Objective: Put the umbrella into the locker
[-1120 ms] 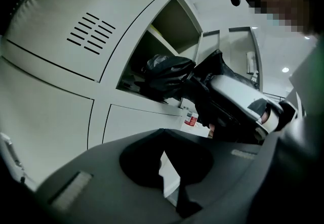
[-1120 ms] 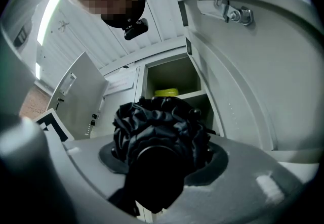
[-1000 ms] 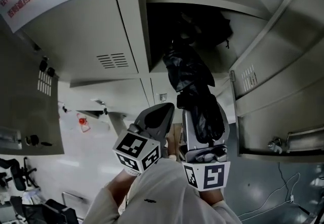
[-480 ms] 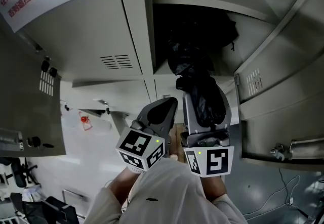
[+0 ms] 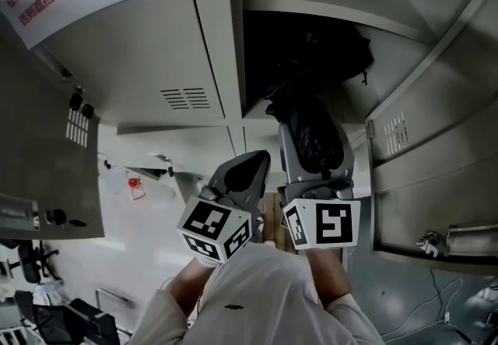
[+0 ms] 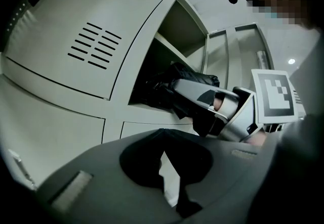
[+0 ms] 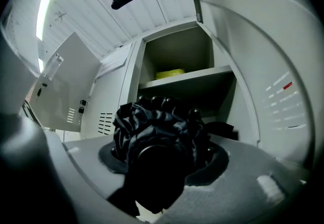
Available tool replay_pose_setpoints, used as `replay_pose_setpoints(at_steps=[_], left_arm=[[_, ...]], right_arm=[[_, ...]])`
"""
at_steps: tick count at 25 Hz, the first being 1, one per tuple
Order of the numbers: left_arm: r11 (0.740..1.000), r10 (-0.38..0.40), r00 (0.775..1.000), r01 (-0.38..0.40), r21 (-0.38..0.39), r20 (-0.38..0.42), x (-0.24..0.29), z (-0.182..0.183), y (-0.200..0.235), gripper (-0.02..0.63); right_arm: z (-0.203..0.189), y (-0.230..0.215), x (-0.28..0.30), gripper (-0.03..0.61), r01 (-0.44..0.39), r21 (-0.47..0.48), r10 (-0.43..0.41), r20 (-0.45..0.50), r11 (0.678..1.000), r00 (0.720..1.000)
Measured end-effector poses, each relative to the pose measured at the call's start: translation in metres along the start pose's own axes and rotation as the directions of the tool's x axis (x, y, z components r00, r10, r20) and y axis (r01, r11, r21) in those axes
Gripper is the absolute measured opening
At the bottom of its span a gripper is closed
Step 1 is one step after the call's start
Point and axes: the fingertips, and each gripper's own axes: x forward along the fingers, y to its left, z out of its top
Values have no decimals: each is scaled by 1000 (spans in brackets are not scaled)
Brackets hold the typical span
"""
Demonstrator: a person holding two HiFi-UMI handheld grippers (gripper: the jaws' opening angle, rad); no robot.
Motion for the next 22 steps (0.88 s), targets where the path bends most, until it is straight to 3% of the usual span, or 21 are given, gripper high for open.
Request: replay_pose_setpoints(at_steps=[4,14,22], left_arm=[[1000,11,1000,-11,-5,-1,-1,-1,4,17],[1000,12,1000,-12,-20,-4,-4,-6,7,17],[999,18,1000,-19,-27,-4,-7,-8,7,17]], right_arm=[[-10,0,14,255,-33,31,35,-57,999,998],[-10,12,57,275,-120,-112,97,-195,986,976],[-17,8,65,304,-153,-102,124,-247,983,961]])
